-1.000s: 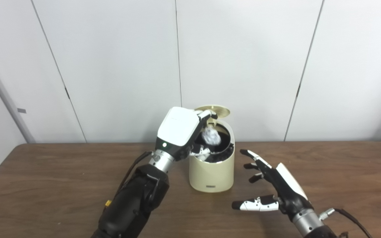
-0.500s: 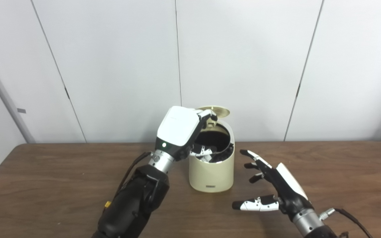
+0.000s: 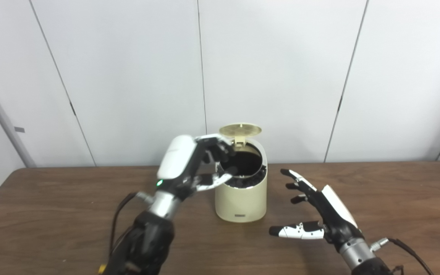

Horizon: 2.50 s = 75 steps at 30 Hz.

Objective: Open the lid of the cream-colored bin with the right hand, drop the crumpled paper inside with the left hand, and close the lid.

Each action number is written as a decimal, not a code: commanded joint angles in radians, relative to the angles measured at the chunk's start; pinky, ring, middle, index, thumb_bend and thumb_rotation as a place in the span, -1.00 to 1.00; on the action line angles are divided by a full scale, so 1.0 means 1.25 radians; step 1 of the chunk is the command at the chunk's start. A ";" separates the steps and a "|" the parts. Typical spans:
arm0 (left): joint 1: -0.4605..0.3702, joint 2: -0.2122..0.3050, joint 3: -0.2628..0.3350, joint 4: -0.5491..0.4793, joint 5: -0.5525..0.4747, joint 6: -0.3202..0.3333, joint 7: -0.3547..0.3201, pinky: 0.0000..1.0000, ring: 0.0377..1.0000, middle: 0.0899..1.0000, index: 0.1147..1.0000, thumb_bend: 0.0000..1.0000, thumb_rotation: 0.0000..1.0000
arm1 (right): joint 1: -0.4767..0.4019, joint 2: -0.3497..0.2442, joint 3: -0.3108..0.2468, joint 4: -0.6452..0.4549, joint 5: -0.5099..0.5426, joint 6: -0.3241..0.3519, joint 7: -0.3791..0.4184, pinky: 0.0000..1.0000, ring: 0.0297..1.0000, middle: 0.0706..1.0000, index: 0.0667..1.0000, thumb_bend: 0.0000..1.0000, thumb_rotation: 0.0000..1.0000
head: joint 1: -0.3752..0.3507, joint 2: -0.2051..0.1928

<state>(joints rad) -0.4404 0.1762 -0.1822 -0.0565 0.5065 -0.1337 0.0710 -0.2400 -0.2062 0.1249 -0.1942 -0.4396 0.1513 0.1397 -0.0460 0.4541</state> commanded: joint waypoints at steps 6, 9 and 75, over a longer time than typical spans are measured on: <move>0.059 -0.002 0.087 -0.077 -0.159 -0.063 0.000 -0.10 0.17 0.30 0.34 0.30 -0.82 | -0.046 -0.010 -0.011 -0.009 0.013 -0.037 -0.018 0.42 0.72 0.87 0.80 0.50 -0.44 | 0.008 0.000; 0.094 -0.003 0.113 -0.098 -0.228 -0.058 -0.016 -0.03 0.22 0.32 0.41 0.29 -0.84 | -0.049 -0.008 -0.016 -0.003 0.018 -0.048 -0.026 0.43 0.72 0.86 0.79 0.52 -0.44 | 0.008 0.000; 0.307 -0.020 0.141 -0.043 -0.256 -0.080 -0.039 0.07 0.28 0.33 0.48 0.38 -0.90 | -0.408 -0.096 0.085 0.127 -0.050 -0.065 0.096 0.54 0.79 0.41 0.27 0.23 0.11 | 0.025 0.010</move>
<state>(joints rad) -0.0429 0.1533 -0.0066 -0.0746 0.1864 -0.2180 0.0226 -0.7212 -0.3123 0.2480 0.0031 -0.5165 0.0875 0.2652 -0.0153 0.4633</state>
